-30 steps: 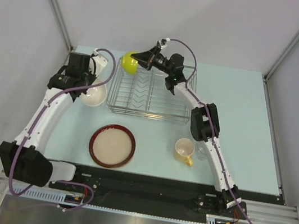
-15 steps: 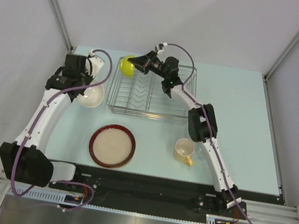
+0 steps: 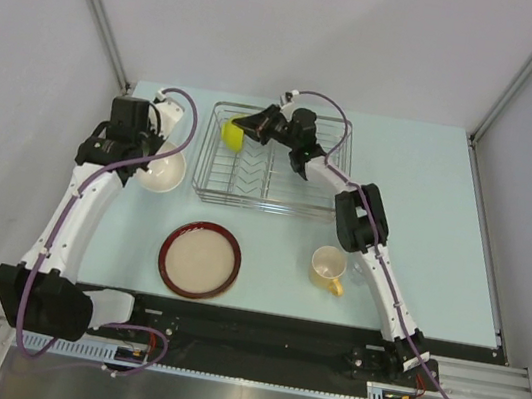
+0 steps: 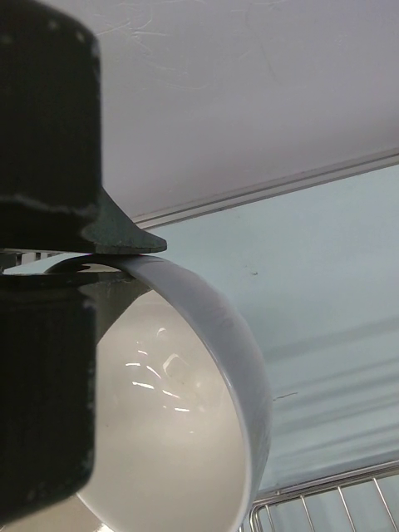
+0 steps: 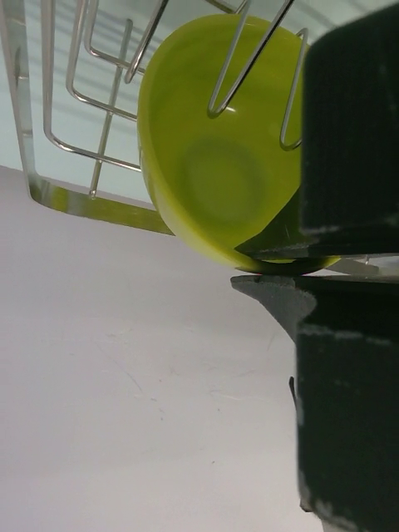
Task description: Load the mixed dishes into the dish rack
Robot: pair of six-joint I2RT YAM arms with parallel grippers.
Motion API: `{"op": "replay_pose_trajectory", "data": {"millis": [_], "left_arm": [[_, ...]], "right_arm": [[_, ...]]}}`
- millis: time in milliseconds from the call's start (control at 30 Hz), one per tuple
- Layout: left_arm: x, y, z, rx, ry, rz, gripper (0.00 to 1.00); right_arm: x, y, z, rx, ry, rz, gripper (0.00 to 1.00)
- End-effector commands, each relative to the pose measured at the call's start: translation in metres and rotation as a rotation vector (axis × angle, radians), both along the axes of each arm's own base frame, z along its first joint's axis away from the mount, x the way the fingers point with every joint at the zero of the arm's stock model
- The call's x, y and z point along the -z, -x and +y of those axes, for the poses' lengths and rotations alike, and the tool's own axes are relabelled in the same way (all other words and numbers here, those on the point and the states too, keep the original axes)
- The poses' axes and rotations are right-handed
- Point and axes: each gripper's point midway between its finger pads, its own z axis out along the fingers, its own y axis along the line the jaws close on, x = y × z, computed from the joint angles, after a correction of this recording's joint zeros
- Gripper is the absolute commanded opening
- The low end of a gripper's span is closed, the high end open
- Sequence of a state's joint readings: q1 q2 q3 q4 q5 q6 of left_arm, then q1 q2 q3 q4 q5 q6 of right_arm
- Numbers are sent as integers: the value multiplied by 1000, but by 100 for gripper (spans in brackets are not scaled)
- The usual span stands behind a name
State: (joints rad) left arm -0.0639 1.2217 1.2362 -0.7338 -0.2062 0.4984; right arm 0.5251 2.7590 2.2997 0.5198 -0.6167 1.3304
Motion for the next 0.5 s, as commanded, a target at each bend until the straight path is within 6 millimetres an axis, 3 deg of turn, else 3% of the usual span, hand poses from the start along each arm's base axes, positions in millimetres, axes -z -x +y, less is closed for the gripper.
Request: {"op": "replay_pose_trajectory", "data": {"millis": [0,33,67,167,367,467], "left_arm": [[-28,0,-1,9,13,-97,0],[-28,1,0,9,14,-97,0],[-27,2,-1,10,16,-94,0],[-24,3,-2,14,17,-89,0],[-22,3,-3,17,21,-81,0],[-25,-5,-6,20,16,-76,0]], "right_arm": [[-1,-5,5,6,41,-69,14],[-5,-4,7,4,47,-84,26],[-3,-2,9,1,61,-98,47],[3,0,11,-3,96,-91,79],[3,4,7,-14,116,-90,92],[-16,13,-6,-16,128,-118,100]]}}
